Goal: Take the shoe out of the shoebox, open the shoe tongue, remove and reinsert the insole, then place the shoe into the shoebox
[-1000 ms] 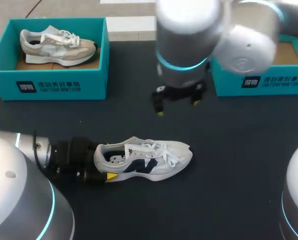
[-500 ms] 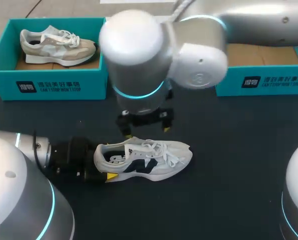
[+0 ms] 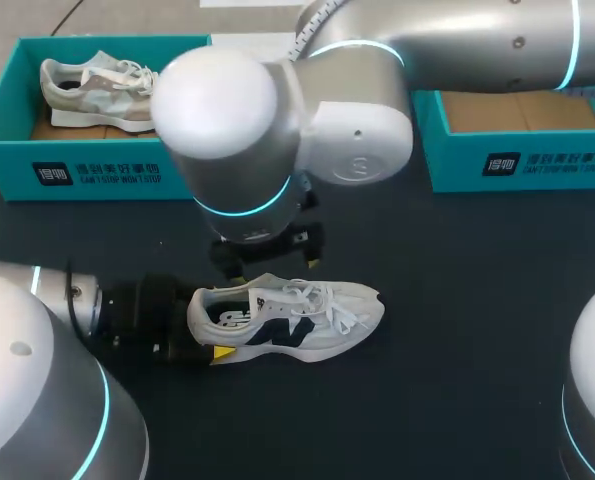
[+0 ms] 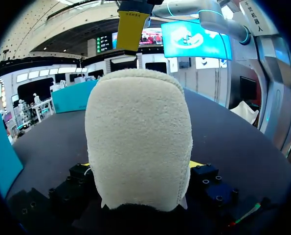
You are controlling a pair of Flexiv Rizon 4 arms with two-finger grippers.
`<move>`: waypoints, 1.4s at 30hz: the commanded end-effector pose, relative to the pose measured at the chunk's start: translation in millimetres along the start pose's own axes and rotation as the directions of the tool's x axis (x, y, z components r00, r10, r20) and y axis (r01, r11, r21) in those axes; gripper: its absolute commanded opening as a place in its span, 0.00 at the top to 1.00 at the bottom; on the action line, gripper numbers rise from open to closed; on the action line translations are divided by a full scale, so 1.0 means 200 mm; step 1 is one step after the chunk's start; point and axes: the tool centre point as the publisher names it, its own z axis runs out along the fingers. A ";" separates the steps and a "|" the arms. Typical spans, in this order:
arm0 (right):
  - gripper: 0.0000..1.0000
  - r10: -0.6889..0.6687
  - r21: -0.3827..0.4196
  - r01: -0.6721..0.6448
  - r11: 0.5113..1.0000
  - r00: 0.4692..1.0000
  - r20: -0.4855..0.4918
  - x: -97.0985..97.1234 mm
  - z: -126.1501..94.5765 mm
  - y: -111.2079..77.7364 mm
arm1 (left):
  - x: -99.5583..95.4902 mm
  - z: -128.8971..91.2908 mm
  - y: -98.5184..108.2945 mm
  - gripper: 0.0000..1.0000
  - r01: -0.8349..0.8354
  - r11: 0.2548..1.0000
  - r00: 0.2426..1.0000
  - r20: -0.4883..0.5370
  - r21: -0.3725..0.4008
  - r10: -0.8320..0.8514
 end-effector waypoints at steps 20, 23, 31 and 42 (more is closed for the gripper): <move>0.00 0.156 0.000 -0.157 0.988 0.982 0.108 0.18 0.06 -0.11 | 0.01 0.00 0.01 1.00 0.000 1.000 1.000 -0.001 -0.003 0.000; 0.00 0.184 0.008 -0.186 0.982 0.974 0.130 0.18 0.11 -0.15 | 0.01 0.00 0.01 1.00 0.000 1.000 1.000 -0.001 -0.003 0.000; 0.00 0.249 -0.032 -0.247 0.968 0.963 0.107 0.18 0.14 -0.18 | 0.01 0.00 0.01 1.00 0.000 1.000 1.000 -0.001 -0.003 0.000; 0.00 0.249 -0.032 -0.247 0.968 0.963 0.107 0.18 0.14 -0.18 | 0.01 0.00 0.01 1.00 0.000 1.000 1.000 -0.001 -0.003 0.000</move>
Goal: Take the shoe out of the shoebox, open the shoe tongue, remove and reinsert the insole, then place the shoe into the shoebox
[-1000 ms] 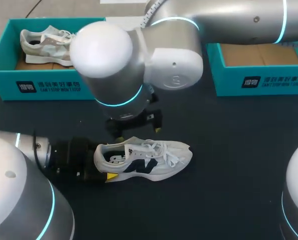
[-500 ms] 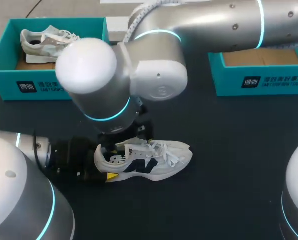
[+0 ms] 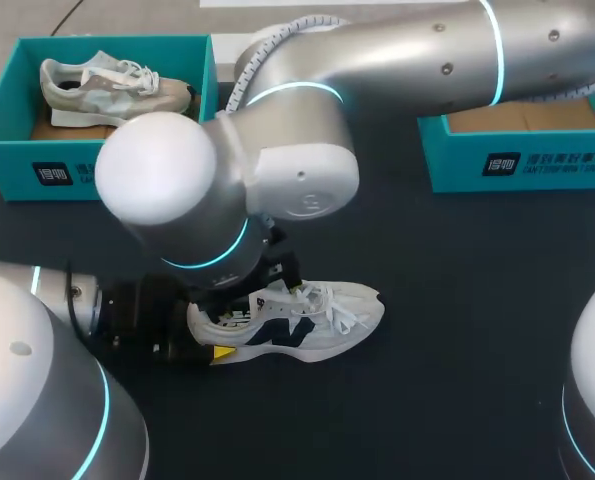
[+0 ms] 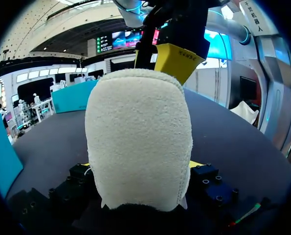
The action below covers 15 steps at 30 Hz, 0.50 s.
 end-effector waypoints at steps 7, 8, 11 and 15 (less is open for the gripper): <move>0.00 0.519 -0.052 -0.517 0.855 0.851 0.081 0.03 0.01 -0.01 | 0.01 0.00 0.01 1.00 0.000 1.000 1.000 -0.001 -0.003 0.000; 0.00 0.522 -0.054 -0.520 0.853 0.850 0.069 0.03 0.02 0.00 | 0.01 0.00 0.01 1.00 0.000 1.000 1.000 -0.001 -0.003 0.000; 0.00 0.546 -0.055 -0.543 0.838 0.834 0.074 0.03 0.03 0.02 | 0.01 0.00 0.01 1.00 0.000 1.000 1.000 -0.001 -0.003 0.000; 0.00 0.664 -0.060 -0.662 0.747 0.747 0.020 0.03 0.06 0.00 | 0.01 0.00 0.01 1.00 0.000 1.000 1.000 -0.001 -0.003 0.000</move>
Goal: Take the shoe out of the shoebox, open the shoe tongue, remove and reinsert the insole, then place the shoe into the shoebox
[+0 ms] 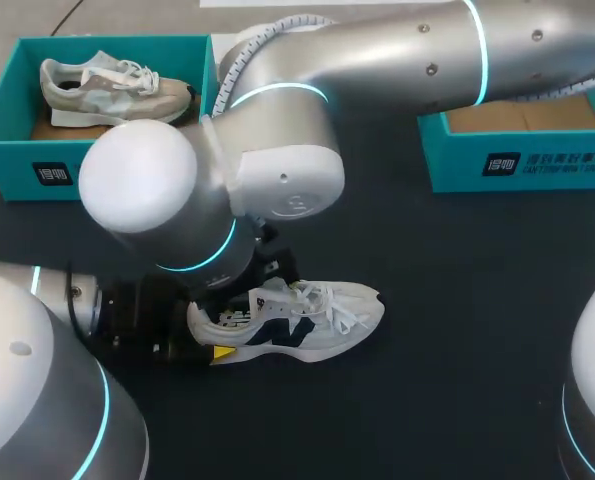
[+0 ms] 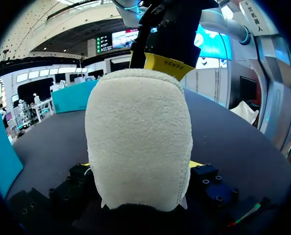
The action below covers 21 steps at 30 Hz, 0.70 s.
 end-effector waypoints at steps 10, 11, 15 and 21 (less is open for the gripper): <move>0.00 0.682 0.022 -0.682 0.731 0.732 0.002 0.05 0.11 -0.05 | 0.01 0.00 0.01 1.00 0.000 1.000 1.000 -0.001 -0.003 0.000; 0.00 0.682 0.022 -0.682 0.731 0.731 -0.003 0.05 0.12 -0.05 | 0.01 0.00 0.01 1.00 0.000 1.000 1.000 -0.001 -0.003 0.000; 0.00 0.686 0.029 -0.686 0.727 0.727 0.009 0.03 0.14 -0.05 | 0.01 0.00 0.01 1.00 0.000 1.000 1.000 -0.001 -0.003 0.000; 0.00 0.704 0.038 -0.705 0.708 0.709 0.032 -0.02 0.17 -0.07 | 0.01 0.00 0.01 1.00 0.000 1.000 1.000 -0.001 -0.003 0.000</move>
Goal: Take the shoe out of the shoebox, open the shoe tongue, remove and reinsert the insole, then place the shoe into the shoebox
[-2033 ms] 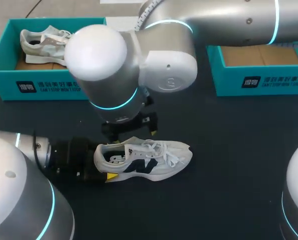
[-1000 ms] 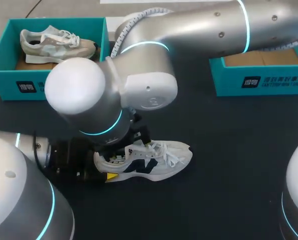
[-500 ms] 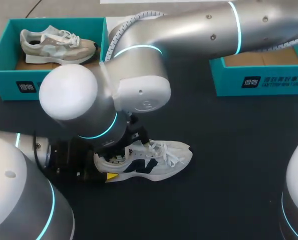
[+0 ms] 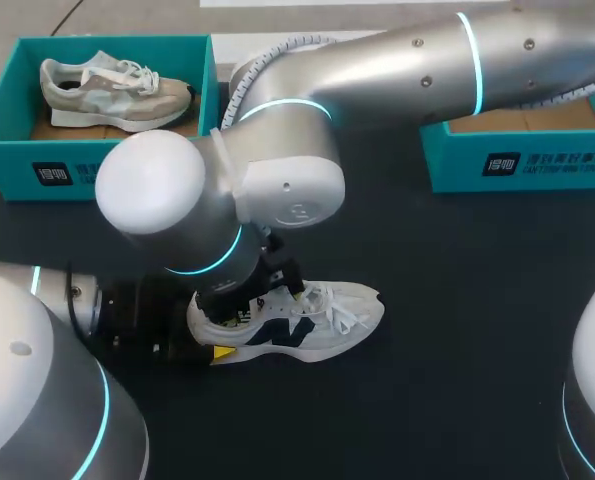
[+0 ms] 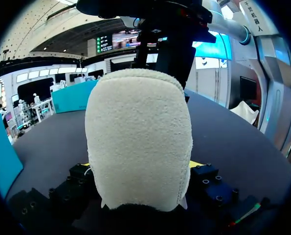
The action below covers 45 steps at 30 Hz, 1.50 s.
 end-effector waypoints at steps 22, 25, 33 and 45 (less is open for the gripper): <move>0.58 0.710 -0.061 -0.708 0.704 0.699 0.081 -0.20 -0.08 -0.04 | 0.01 0.00 0.01 1.00 0.000 1.000 1.000 -0.001 -0.003 0.000; 0.64 0.709 -0.069 -0.706 0.705 0.698 0.100 -0.22 -0.10 -0.05 | 0.01 0.00 0.01 1.00 0.000 1.000 1.000 -0.001 -0.003 0.000; 1.00 0.676 -0.081 -0.671 0.737 0.727 0.123 -0.30 -0.12 -0.05 | 0.01 0.00 0.01 1.00 0.000 1.000 1.000 -0.001 -0.003 0.000; 1.00 0.587 -0.111 -0.577 0.809 0.797 0.139 -0.52 -0.12 -0.05 | 0.01 0.00 0.01 1.00 0.000 1.000 1.000 -0.001 -0.003 0.000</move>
